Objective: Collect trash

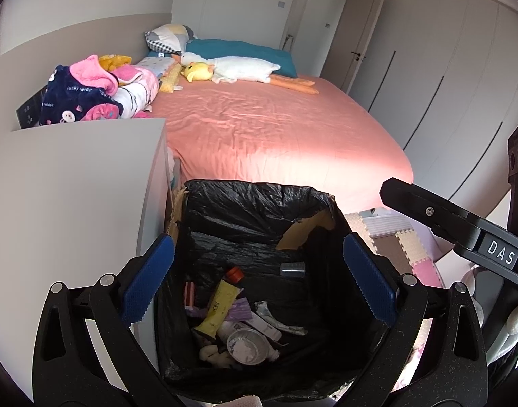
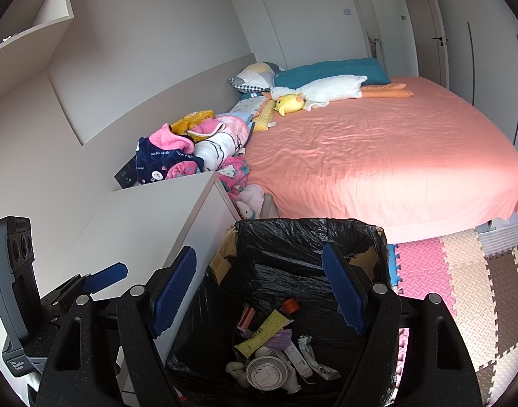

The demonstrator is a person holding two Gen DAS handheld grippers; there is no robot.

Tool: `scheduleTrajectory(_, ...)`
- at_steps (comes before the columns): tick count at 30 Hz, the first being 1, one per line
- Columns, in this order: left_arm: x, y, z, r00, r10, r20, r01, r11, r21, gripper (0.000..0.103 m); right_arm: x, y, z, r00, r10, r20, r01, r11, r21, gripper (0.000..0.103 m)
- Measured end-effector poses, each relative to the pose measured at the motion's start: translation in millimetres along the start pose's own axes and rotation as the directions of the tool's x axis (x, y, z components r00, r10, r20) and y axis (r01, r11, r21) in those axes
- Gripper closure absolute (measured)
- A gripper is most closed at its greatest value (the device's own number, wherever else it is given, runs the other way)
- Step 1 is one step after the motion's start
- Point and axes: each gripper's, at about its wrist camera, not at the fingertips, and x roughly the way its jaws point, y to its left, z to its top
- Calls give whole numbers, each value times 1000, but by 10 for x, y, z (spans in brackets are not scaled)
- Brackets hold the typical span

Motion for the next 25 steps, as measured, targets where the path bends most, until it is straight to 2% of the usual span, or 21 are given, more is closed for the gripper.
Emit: scheduleTrajectory(25,42,3,3,999,32,-5,-32,999,29,7,4,-10,-4,1000,0,-3,0,1000,0,26)
